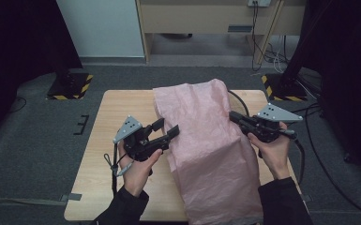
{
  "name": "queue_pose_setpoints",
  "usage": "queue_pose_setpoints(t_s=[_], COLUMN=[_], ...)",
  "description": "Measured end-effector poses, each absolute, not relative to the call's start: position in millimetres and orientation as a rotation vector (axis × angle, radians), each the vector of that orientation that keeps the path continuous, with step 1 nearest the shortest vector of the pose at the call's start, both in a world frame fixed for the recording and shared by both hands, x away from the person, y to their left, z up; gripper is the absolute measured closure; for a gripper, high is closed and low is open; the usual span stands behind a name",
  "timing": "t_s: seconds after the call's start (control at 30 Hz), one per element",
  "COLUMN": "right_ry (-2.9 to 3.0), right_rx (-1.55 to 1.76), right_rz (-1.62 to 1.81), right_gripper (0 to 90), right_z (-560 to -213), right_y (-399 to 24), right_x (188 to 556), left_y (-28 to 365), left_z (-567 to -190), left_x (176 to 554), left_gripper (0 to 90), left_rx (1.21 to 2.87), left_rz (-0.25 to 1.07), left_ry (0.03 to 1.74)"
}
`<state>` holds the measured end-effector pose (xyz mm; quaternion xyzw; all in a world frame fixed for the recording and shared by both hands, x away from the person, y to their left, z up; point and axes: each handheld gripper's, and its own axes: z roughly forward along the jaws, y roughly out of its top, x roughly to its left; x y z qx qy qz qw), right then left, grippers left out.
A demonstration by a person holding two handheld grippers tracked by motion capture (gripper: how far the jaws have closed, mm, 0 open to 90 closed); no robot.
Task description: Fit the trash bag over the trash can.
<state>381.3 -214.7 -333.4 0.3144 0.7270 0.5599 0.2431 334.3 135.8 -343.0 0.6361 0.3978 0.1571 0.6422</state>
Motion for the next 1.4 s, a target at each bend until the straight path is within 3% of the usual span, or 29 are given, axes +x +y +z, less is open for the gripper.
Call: queue_pose_setpoints(t_s=[0.17,0.3,0.33,0.37,0.43,0.53,0.83,1.23,1.4], right_ry=[1.991,1.992,1.992,1.992,1.990,1.986,1.896,1.871,1.972], right_rx=[0.858,0.857,0.859,0.859,0.857,0.859,0.889,0.867,0.851], right_rz=[1.533,1.540,1.542,1.542,1.546,1.554,1.655,1.606,1.540], right_gripper=[88.9,89.0,89.0,89.0,89.2,89.5,90.0,90.0,89.8], right_z=[-333.6,-334.0,-334.2,-334.2,-334.6,-334.9,-331.6,-324.3,-329.6], right_y=[-214.8,-215.1,-214.6,-214.6,-214.1,-214.2,-222.9,-226.4,-221.5], right_x=[380.8,380.6,380.6,380.6,380.6,380.4,379.5,383.5,388.9], left_y=[132.3,133.3,132.9,132.7,132.3,129.2,114.8,86.2,88.0], left_z=[-344.1,-338.5,-336.9,-334.7,-331.1,-326.8,-308.1,-318.7,-322.9], left_x=[336.6,334.1,333.3,332.5,331.6,331.9,357.3,388.8,392.4], left_gripper=[46.6,60.6,68.6,68.6,81.8,88.4,89.9,89.6,87.7], left_rx=[1.433,1.454,1.464,1.477,1.501,1.540,1.537,1.799,1.823], left_rz=[0.361,0.393,0.405,0.414,0.418,0.426,0.342,0.402,0.372], left_ry=[0.915,0.922,0.920,0.917,0.903,0.875,0.726,0.710,0.683])
